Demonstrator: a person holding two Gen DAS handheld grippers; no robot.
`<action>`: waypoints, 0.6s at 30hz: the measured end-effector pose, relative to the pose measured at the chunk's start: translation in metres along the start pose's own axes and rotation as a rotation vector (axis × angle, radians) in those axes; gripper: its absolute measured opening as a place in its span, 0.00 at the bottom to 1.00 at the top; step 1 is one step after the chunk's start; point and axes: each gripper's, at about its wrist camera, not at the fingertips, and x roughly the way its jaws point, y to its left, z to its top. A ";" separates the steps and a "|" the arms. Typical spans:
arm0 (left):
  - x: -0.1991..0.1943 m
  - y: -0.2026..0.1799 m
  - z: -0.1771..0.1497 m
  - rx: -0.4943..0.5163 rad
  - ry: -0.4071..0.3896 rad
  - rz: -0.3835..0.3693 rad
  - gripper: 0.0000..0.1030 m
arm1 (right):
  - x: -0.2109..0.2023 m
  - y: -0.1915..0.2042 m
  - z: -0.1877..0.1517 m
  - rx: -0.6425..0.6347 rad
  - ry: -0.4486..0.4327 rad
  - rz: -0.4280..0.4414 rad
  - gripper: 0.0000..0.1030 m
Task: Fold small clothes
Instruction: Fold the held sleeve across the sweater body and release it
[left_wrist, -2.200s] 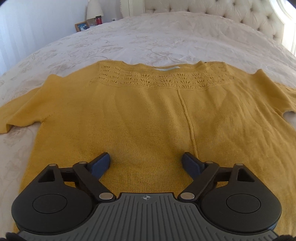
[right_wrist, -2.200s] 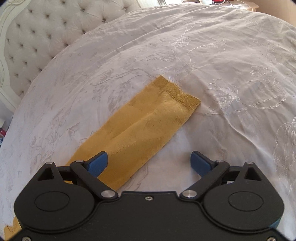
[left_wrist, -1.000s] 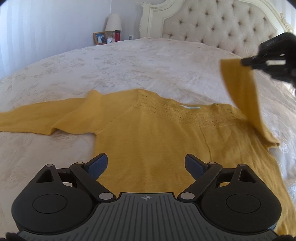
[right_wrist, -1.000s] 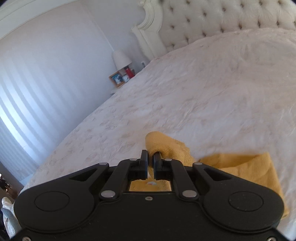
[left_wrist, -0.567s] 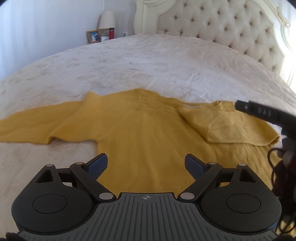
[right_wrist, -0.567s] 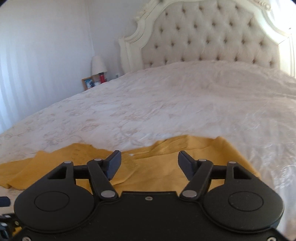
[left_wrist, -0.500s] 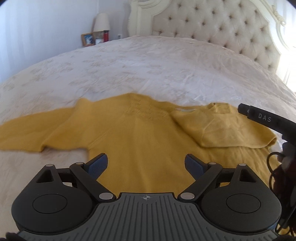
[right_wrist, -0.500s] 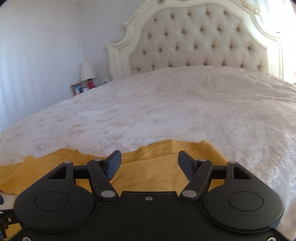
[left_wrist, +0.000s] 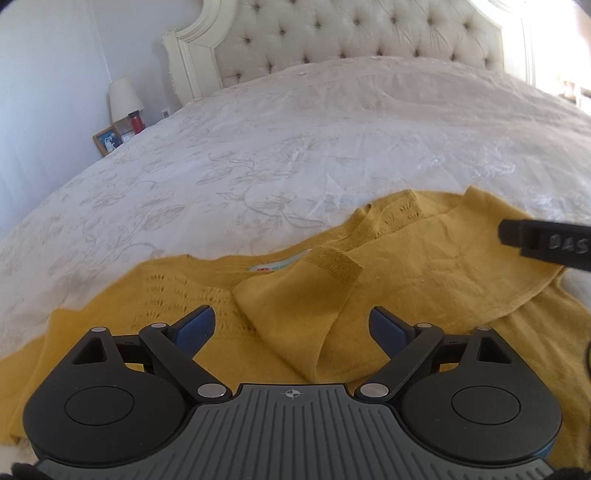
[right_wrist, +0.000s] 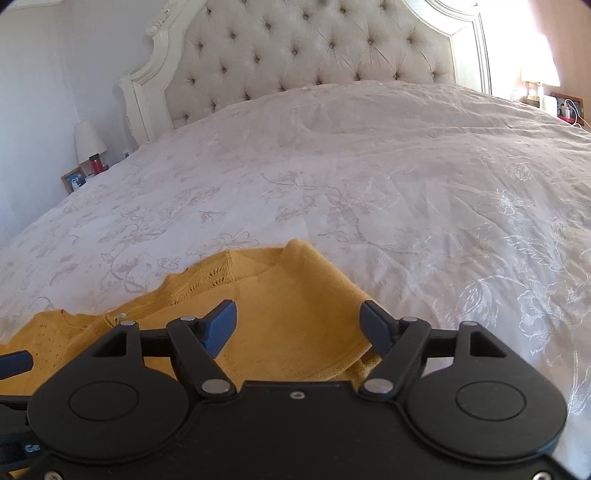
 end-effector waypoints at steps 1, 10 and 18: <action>0.005 -0.005 0.001 0.022 0.007 0.020 0.89 | 0.000 -0.001 0.000 0.003 -0.005 -0.002 0.74; 0.032 -0.005 0.006 0.071 0.049 0.193 0.88 | -0.002 -0.010 0.003 0.036 -0.008 0.001 0.74; 0.018 0.090 -0.008 -0.293 0.132 0.099 0.88 | -0.003 -0.007 0.004 0.041 -0.010 0.034 0.75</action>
